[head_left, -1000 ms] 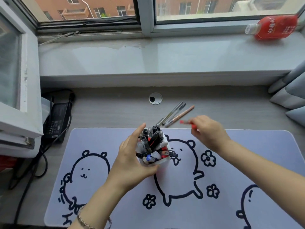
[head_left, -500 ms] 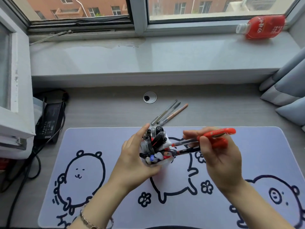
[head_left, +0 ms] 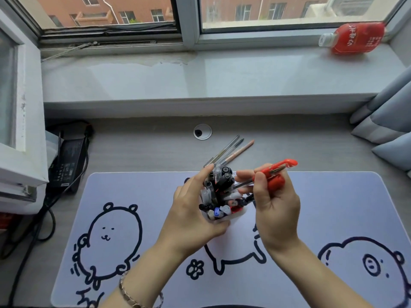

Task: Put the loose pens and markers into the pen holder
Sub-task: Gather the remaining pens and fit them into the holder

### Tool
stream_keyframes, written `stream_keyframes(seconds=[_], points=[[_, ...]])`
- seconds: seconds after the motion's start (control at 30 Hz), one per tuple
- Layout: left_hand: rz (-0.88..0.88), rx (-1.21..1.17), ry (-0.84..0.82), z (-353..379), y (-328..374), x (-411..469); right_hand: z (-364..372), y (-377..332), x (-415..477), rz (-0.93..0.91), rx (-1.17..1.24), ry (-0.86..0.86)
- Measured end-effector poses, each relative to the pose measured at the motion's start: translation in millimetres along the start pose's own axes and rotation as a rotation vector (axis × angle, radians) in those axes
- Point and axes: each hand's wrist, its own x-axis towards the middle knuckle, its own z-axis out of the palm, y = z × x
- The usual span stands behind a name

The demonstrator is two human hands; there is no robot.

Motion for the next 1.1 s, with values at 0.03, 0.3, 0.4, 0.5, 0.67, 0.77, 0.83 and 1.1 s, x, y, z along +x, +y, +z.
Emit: stream_keyframes(seconds=[0.03,0.3,0.4,0.5,0.67,0.77,0.83,1.1], points=[[0.016,0.006,0.009,0.9,1.3,0.6,-0.7,3.9,-3.1,0.006,-0.017,-0.011],[0.072,0.036,-0.075,8.7,-4.7,17.2,-15.1,14.8,3.3,-0.141,-0.120,0.076],[0.094,0.049,-0.099,9.7,-3.3,29.4,-11.3,15.1,15.4,-0.245,-0.164,0.082],[0.086,0.040,-0.098,6.9,-5.2,41.1,-7.6,24.4,25.0,-0.287,-0.240,0.076],[0.040,0.001,-0.109,-2.7,-28.0,50.3,8.6,34.1,21.0,-0.372,-0.261,-0.089],[0.047,-0.019,-0.141,-5.7,-38.5,55.0,28.0,40.2,27.1,-0.298,-0.327,-0.200],[0.034,-0.028,-0.152,-6.3,-41.4,57.0,42.1,43.2,27.6,-0.194,-0.414,-0.296],[-0.050,-0.016,-0.226,-7.7,-51.4,53.3,22.0,46.5,6.1,-0.148,-0.870,-0.603]])
